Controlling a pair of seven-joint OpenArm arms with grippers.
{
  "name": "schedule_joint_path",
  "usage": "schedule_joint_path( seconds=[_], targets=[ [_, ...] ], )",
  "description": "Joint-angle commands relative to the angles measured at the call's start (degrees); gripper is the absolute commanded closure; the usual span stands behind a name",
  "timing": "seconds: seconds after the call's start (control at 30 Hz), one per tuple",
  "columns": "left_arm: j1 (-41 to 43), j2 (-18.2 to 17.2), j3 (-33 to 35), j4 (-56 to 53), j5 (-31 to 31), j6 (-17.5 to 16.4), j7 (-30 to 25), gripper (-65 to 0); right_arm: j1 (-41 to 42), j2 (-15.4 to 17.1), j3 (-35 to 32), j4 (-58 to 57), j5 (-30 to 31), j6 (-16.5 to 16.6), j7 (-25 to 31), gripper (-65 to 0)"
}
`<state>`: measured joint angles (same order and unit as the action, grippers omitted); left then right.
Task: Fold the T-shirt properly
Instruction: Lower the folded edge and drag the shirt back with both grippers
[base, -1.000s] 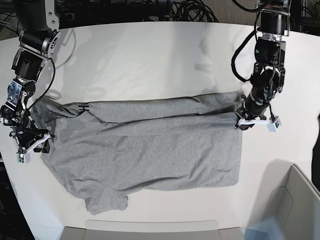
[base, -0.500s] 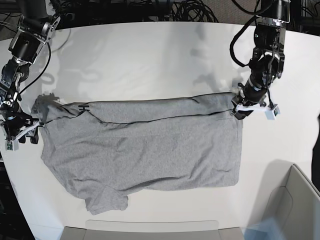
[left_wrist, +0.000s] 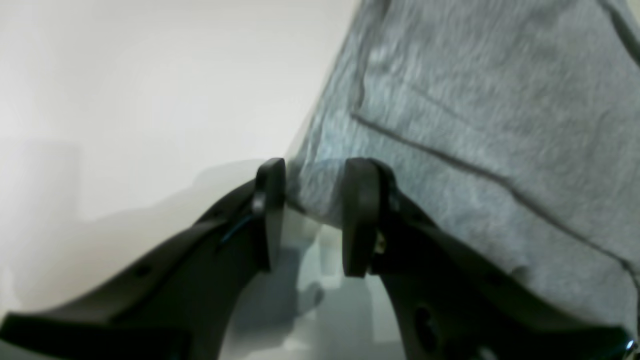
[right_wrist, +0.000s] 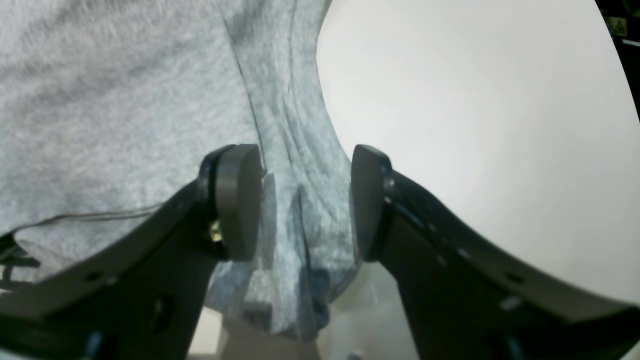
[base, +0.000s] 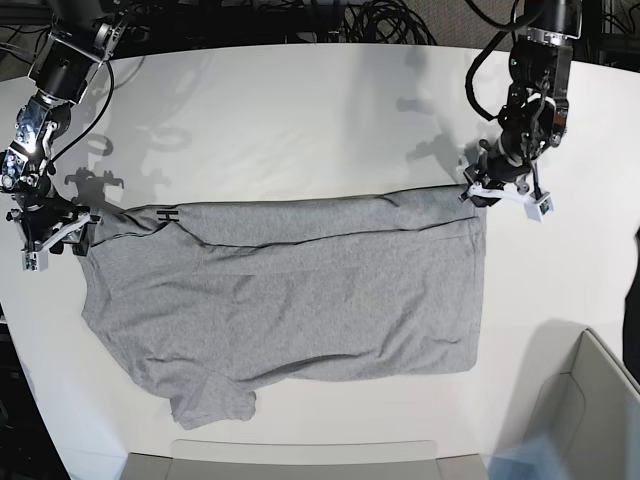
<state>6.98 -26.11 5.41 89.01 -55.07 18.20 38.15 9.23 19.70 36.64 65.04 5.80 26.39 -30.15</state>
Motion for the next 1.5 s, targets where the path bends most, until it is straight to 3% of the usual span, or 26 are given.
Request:
schedule_joint_path(
  seconds=[0.0, 0.2, 0.37, 0.53, 0.77, 1.0, 1.23, 1.33, 1.47],
  targets=[
    [-2.5, -0.8, 0.5, -0.4, 0.1, 0.0, 0.8, -20.8, 1.1, 0.7, 0.3, 0.9, 0.7, 0.3, 1.4, -29.2],
    [-5.3, -0.8, 7.9, -4.6, -0.2, 0.0, 1.3, -20.8, 1.0, -0.1, 0.3, 0.9, 0.5, 3.4, 1.4, -29.2],
    [-5.7, 0.0, 9.1, -4.7, 0.1, 0.0, 1.3, -19.5, 0.9, -0.7, 0.4, 0.9, 0.3, 3.5, 1.4, -29.2],
    [-5.6, 0.2, 9.1, -4.7, 0.1, 0.0, 1.6, 0.0, -0.6, -0.7, 0.2, 0.7, 0.3, 3.5, 1.4, -29.2],
    [-5.4, 0.0, 9.0, -4.2, -0.2, 0.0, 1.8, 0.0, -0.6, 1.1, 0.7, -4.1, 0.3, 3.6, 1.4, -28.9],
    [-1.3, 0.0, 5.3, -0.9, 0.0, 0.0, 1.8, 0.0, -1.3, 3.1, 0.2, -5.6, 0.2, 3.6, 0.8, -17.0],
    [2.3, -1.7, 2.5, 3.0, -0.3, 0.0, 3.1, 0.0, -1.5, 5.3, 0.6, -4.9, 0.2, 3.7, -9.3, -0.6],
    [3.2, -2.1, 2.4, 4.5, 0.0, 0.0, 4.7, 0.0, -2.8, 6.0, 0.7, -4.6, 0.3, 4.0, -12.1, 0.0],
    [7.2, -3.7, 2.3, 7.5, 0.1, 0.0, 4.6, 0.0, -7.7, 5.7, 0.9, -2.0, 0.4, 10.8, -12.4, 0.0]
  ],
)
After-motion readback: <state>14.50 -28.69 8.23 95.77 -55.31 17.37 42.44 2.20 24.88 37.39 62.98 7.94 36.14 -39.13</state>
